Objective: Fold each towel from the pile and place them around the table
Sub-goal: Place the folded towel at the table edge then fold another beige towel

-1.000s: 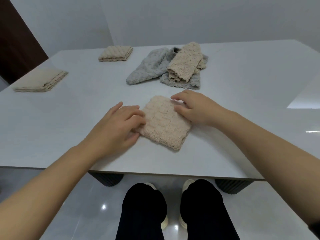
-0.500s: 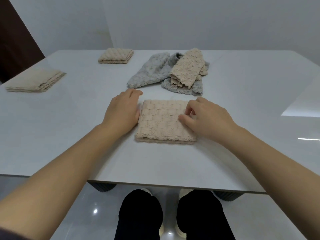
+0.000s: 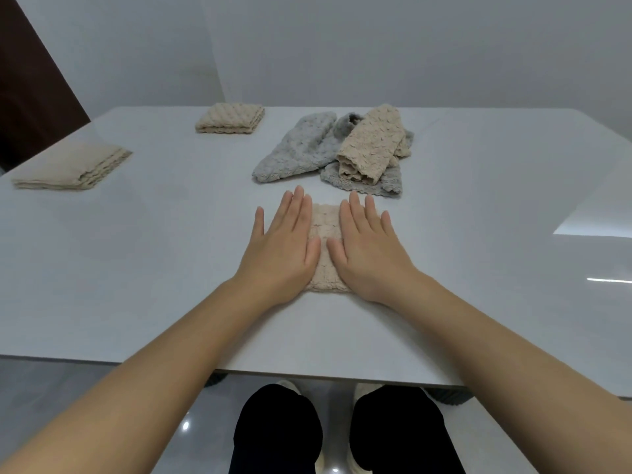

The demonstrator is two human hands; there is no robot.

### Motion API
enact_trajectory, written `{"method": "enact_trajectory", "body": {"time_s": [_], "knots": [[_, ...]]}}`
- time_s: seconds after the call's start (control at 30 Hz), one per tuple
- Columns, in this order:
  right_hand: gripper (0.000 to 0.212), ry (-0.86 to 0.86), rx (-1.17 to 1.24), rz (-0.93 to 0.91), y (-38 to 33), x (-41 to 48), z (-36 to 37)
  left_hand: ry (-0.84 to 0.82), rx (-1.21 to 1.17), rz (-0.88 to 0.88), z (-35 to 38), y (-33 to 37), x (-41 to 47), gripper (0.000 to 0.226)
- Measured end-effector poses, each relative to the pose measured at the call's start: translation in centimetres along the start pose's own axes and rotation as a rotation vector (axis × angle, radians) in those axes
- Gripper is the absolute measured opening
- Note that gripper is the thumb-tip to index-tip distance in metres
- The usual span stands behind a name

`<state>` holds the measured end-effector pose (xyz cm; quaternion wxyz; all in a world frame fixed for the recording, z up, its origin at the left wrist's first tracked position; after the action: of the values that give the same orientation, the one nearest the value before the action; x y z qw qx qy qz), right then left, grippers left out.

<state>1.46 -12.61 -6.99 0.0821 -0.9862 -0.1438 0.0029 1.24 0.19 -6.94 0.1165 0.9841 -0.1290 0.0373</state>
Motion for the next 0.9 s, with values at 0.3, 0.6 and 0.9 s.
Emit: {"method": "enact_trajectory", "body": {"time_s": [0.3, 0.6, 0.9], "knots": [[0.067, -0.072, -0.03, 0.009, 0.2, 0.3, 0.6, -0.168, -0.057, -0.05, 0.7, -0.4, -0.2, 0.062], [0.066, -0.12, -0.09, 0.005, 0.2, 0.6, 0.3, -0.166, 0.042, -0.075, 0.4, -0.1, 0.2, 0.061], [0.061, -0.086, -0.099, -0.034, -0.3, 0.2, -0.4, -0.146, 0.028, -0.076, 0.8, -0.2, -0.1, 0.061]]}}
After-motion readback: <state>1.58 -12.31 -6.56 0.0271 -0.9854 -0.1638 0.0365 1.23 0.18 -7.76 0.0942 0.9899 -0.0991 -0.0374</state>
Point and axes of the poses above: each hand's wrist, its own x-axis towards the middle knuckle, its own z-axis out of the palm, y = z × x, the point moved 6 cm from there along x, towards the middle knuckle, and after that the axes turned 4 degrees about -x, right-handed, at the moved point
